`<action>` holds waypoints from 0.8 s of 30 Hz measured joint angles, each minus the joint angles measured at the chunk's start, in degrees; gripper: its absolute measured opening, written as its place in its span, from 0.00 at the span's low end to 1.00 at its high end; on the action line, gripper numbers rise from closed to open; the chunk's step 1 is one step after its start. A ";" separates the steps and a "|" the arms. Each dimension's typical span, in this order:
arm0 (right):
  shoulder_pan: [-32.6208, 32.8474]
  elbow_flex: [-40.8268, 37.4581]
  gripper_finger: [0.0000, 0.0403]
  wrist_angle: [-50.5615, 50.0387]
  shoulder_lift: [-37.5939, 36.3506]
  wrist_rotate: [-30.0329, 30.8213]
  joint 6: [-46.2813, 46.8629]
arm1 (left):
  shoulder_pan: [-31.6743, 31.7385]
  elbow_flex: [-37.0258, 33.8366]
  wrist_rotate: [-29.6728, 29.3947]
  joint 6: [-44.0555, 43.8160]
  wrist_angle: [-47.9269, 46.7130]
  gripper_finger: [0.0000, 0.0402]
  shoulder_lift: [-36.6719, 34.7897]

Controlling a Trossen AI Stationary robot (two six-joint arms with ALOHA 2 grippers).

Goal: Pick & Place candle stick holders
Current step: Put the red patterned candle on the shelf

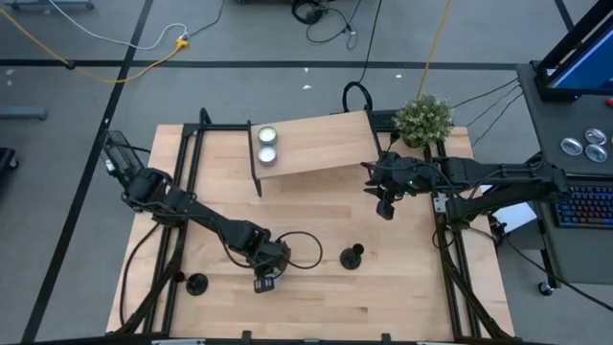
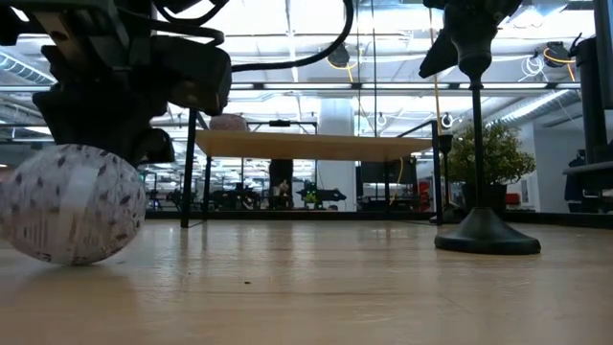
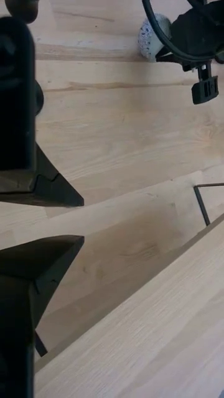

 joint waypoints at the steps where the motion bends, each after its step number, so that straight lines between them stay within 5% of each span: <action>1: 0.00 0.00 0.19 0.00 0.00 0.02 -0.06 | 0.00 0.00 0.11 -0.06 0.00 0.07 0.00; 16: 0.02 0.00 0.19 1.29 0.00 0.02 -0.13 | 0.00 0.02 0.98 1.45 -0.07 0.25 -0.02; 19: 0.02 0.00 0.19 1.29 0.00 0.02 -0.13 | 0.00 0.04 0.98 1.45 -0.06 0.22 -0.04; 24: 0.01 0.00 0.19 1.29 0.00 0.02 -0.13 | 0.11 0.04 0.88 1.45 0.04 0.03 -0.07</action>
